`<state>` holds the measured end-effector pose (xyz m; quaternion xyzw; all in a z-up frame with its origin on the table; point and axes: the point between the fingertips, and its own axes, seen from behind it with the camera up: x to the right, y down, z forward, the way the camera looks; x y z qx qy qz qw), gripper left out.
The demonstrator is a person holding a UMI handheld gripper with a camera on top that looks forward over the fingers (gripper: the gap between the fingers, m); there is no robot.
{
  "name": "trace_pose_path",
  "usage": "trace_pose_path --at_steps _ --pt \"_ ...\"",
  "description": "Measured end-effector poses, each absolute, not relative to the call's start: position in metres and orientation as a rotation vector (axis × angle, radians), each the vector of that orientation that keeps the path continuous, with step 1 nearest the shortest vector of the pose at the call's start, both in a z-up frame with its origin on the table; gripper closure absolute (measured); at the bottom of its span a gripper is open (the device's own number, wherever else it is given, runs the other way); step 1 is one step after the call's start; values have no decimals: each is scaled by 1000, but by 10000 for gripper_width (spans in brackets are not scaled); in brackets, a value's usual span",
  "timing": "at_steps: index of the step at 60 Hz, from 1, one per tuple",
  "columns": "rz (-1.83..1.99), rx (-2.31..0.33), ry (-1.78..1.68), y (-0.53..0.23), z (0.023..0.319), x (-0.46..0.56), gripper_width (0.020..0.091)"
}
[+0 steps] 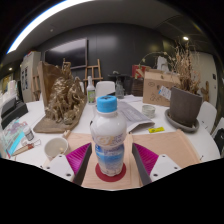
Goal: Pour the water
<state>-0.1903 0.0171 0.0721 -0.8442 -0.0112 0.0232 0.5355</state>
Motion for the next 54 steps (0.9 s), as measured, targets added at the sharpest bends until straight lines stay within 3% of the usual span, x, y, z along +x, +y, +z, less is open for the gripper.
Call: trace_pose_path --at_steps 3,21,29,54 --pt "42 -2021 -11 7 84 -188 241" --pt "-86 -2072 11 -134 198 -219 249" --pt "-120 -2076 10 -201 231 -248 246" --pt "-171 -2073 2 -280 256 -281 249"
